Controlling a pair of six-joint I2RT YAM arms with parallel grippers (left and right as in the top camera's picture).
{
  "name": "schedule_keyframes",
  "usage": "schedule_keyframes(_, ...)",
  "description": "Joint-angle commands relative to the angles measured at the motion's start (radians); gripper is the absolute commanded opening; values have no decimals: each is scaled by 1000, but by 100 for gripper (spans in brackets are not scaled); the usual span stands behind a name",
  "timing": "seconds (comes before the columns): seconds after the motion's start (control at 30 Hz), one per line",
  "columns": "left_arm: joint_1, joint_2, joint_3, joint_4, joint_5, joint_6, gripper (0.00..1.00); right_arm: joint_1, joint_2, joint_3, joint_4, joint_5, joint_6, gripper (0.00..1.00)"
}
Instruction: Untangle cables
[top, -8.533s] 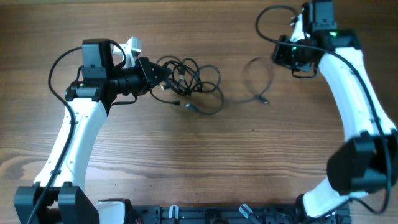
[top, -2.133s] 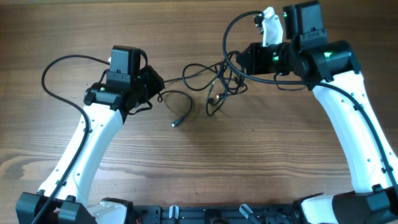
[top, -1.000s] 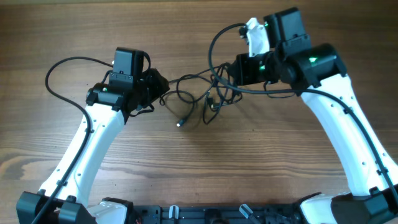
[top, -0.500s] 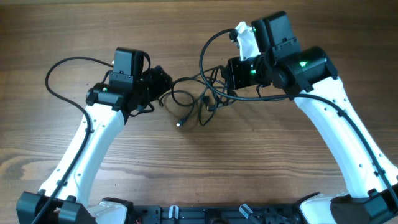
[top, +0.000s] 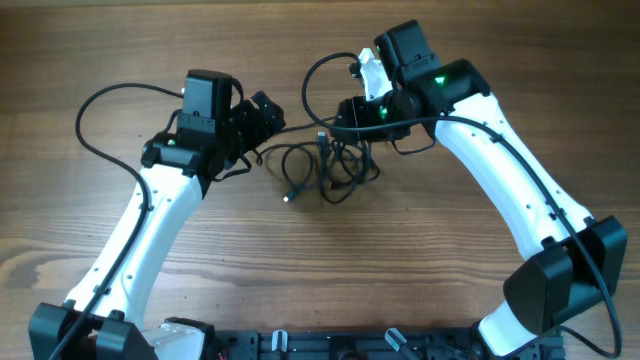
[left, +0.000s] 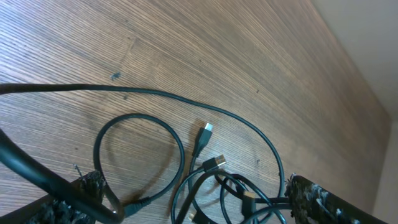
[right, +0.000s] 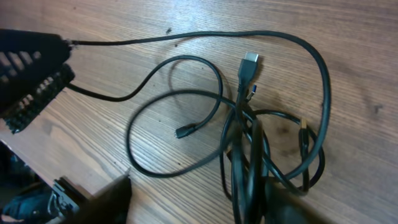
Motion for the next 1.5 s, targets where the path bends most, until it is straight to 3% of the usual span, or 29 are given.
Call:
schedule_keyframes(0.0,-37,17,5,5,9,0,96,-15,7,25,-10,-37,-2,78)
schedule_keyframes(0.27,-193,126,5,49,8,-25,91,-296,-81,79,-35,-36,-3,80)
schedule_keyframes(0.4,-247,180,5,61,8,-25,88,-305,-80,77,-39,3,-3,84)
schedule_keyframes(0.57,-265,215,5,87,9,-4,69,-305,-73,76,-42,6,-3,85)
schedule_keyframes(0.63,-264,211,15,133,66,121,66,-305,-72,76,-42,6,-3,85)
schedule_keyframes(0.7,-262,201,82,94,217,314,72,-305,-72,76,-43,21,-2,85)
schedule_keyframes(0.77,-262,197,174,-4,336,486,84,-305,-72,76,-46,22,-2,85)
schedule_keyframes(0.83,-254,197,224,-129,314,529,89,-305,-72,76,-56,22,-3,85)
schedule_keyframes(0.9,-242,199,224,-225,248,514,86,-305,-72,76,-60,23,-3,85)
schedule_keyframes(1.0,-240,217,222,-396,14,346,87,-305,-72,76,-57,22,-3,85)
schedule_keyframes(1.2,-240,226,222,-514,51,321,96,-305,-72,76,-58,22,-3,85)
schedule_keyframes(1.23,-240,226,222,-512,53,327,95,-305,-72,76,-58,22,-3,85)
schedule_keyframes(1.27,-237,225,232,-492,53,346,83,-305,-72,76,-53,22,-3,85)
schedule_keyframes(1.37,-224,225,515,-506,4,352,80,-305,-72,76,-33,22,-3,85)
schedule_keyframes(1.47,-226,227,599,-506,5,199,75,-305,-72,76,-54,29,-2,85)
